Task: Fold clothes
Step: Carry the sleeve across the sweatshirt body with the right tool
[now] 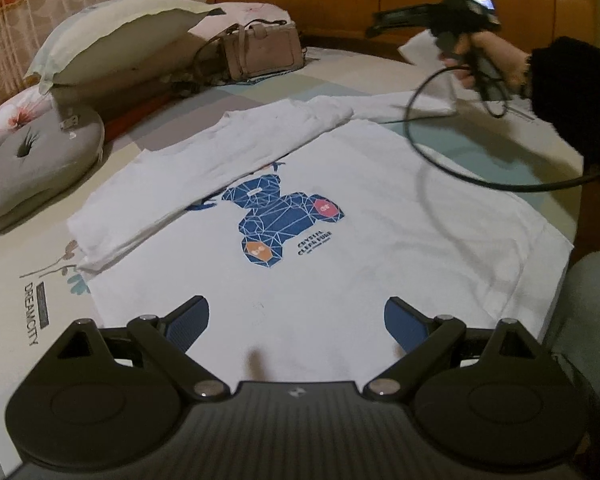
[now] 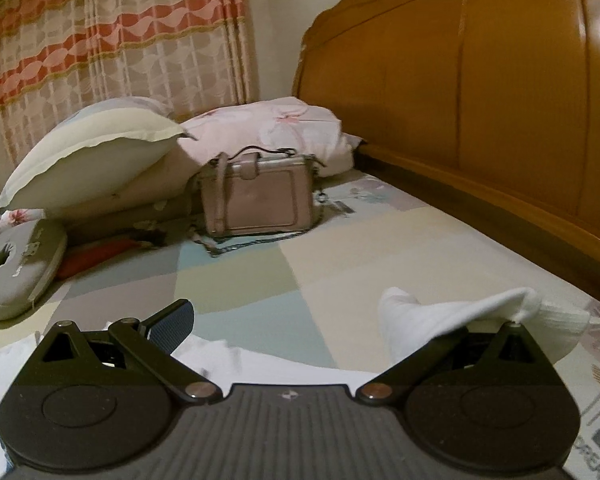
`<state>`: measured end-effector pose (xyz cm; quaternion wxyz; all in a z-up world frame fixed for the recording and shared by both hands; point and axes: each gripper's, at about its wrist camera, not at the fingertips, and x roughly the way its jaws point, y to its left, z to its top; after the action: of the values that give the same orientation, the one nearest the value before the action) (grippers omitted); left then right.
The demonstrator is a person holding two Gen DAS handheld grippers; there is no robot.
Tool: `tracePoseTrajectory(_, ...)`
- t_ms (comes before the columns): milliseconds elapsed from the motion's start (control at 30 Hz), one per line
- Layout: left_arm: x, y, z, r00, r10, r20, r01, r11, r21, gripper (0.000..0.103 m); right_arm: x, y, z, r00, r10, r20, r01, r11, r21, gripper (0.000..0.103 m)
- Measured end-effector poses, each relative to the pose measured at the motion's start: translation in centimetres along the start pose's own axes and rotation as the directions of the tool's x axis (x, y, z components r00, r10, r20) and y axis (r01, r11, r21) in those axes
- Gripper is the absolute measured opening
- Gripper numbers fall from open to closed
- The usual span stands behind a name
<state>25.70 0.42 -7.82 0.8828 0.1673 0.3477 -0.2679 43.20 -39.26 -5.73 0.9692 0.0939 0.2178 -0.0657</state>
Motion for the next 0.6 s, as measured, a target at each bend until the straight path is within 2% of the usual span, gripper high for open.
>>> tracePoseTrajectory(167, -0.9, 0.9, -0.1, 1.0, -0.02, 0.018, 0.02, 1.0, -0.006, 0.095, 1.3, 3.8, 0.5, 1.0, 0.021, -0.002, -0.021, 0.999, -0.03, 0.103)
tracePoseTrajectory(600, -2.4, 0.8, -2.3, 0.998, -0.043, -0.042, 0.043, 0.999, 0.009, 0.095, 3.8, 12.7, 0.1, 0.992, 0.128, -0.003, -0.127, 0.987, -0.093, 0.103)
